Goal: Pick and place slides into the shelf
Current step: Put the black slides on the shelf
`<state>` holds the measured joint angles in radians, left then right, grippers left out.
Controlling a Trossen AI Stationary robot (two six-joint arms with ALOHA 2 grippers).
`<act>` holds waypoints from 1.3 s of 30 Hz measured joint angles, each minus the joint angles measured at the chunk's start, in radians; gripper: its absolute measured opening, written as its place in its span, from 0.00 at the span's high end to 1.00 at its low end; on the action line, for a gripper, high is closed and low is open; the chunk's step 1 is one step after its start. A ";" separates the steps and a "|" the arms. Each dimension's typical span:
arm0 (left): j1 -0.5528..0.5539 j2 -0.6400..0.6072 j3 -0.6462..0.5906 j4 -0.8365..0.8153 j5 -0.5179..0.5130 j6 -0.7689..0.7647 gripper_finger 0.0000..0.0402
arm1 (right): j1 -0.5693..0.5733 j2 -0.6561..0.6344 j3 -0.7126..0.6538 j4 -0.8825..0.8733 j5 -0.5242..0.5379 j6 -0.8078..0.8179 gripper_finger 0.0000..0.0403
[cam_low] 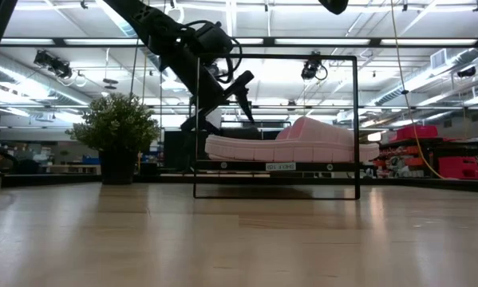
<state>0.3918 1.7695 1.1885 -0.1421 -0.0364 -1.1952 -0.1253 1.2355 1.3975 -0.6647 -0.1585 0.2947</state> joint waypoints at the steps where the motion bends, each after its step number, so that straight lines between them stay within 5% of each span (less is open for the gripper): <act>1: 0.002 0.001 0.000 -0.009 0.000 0.000 0.22 | 0.000 0.000 0.000 0.000 0.000 0.000 0.60; 39: 0.050 0.035 0.001 -0.021 0.148 -0.006 0.21 | 0.045 0.000 0.000 0.000 0.001 0.018 0.60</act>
<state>0.4415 1.8042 1.1892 -0.1633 0.1118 -1.2015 -0.0807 1.2354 1.3975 -0.6647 -0.1577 0.3130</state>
